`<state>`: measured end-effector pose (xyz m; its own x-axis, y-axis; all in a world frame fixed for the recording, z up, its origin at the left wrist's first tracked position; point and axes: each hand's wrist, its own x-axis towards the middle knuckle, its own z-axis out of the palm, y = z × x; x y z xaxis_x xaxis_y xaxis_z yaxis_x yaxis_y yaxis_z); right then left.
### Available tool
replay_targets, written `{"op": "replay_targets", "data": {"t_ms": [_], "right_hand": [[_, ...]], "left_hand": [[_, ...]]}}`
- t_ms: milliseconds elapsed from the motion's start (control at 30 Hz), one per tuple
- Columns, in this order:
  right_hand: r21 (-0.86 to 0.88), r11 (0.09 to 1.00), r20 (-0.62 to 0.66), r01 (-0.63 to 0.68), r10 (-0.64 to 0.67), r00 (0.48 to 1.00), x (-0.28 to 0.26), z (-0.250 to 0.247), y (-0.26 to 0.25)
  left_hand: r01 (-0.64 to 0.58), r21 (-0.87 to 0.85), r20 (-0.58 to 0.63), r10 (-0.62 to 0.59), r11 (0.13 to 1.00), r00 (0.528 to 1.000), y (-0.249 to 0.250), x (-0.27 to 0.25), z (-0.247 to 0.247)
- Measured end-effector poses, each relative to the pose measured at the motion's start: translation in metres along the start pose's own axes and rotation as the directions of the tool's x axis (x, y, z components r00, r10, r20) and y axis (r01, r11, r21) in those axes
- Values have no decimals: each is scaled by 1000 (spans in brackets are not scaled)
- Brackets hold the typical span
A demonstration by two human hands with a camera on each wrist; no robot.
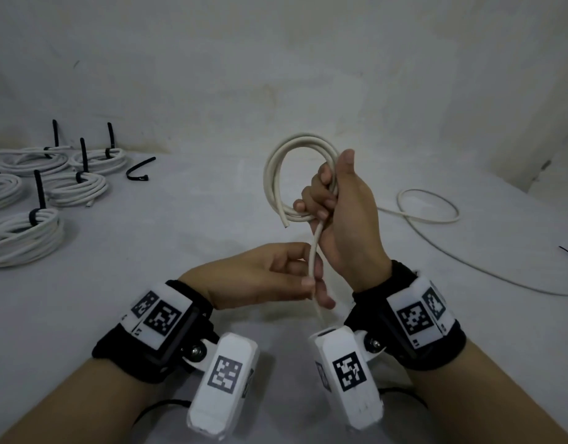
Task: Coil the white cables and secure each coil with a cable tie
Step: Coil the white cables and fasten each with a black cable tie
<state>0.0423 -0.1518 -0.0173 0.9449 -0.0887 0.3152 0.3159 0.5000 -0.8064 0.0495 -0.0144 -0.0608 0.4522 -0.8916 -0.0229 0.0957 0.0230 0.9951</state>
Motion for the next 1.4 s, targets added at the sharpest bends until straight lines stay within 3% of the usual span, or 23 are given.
{"op": "replay_targets", "data": {"t_ms": [67, 133, 200, 267, 333, 433, 600, 767, 900, 967, 1067, 1133, 1200, 1300, 1400], "right_hand": [[14, 1000, -13, 2, -2, 1000, 2, -2, -2], [45, 999, -38, 3, -2, 999, 4, -4, -6], [92, 996, -62, -4, 10, 998, 5, -5, -9], [116, 993, -68, -17, 25, 997, 4, -4, -9], [128, 991, -68, -36, 45, 997, 3, -2, -7], [154, 986, -68, -56, 67, 995, 1, 1, -6], [183, 982, -70, -52, 65, 995, 1, 2, -8], [180, 983, -47, -38, 47, 998, -2, 6, -9], [182, 982, -25, -54, 59, 998, -6, 10, -8], [161, 985, -22, -56, 60, 998, -6, 10, -7], [104, 992, -42, -71, 76, 996, -4, 8, -1], [80, 992, -56, -93, 98, 994, -3, 6, 4], [50, 994, -54, -97, 100, 994, -2, 5, 9], [25, 997, -40, -70, 71, 997, -2, 4, 9], [12, 999, -45, -37, 37, 998, 0, 1, 7]], "left_hand": [[-15, -24, -127, 12, 1000, 992, 6, 0, 1], [-17, 62, -272, 33, 998, 962, 13, -3, -1], [10, 257, -390, 94, 966, 916, 20, -7, -5], [41, 506, -457, 228, 862, 860, 24, -11, -9], [73, 710, -472, 396, 700, 788, 26, -14, -15], [101, 810, -482, 558, 578, 675, 29, -22, -24], [155, 858, -474, 636, 490, 609, 30, -24, -24], [91, 815, -516, 645, 573, 564, 31, -20, -18], [-133, 690, -603, 667, 712, 438, 37, -18, -11], [-215, 582, -694, 617, 784, 371, 38, -15, -8], [-274, 346, -846, 425, 897, 322, 31, -6, -9], [-326, 119, -919, 228, 938, 321, 25, -1, -12], [-379, -50, -926, 100, 924, 364, 22, 0, -15], [-403, -181, -871, 44, 897, 489, 24, -2, -16], [-404, -269, -843, -11, 874, 538, 31, -4, -15]]}}
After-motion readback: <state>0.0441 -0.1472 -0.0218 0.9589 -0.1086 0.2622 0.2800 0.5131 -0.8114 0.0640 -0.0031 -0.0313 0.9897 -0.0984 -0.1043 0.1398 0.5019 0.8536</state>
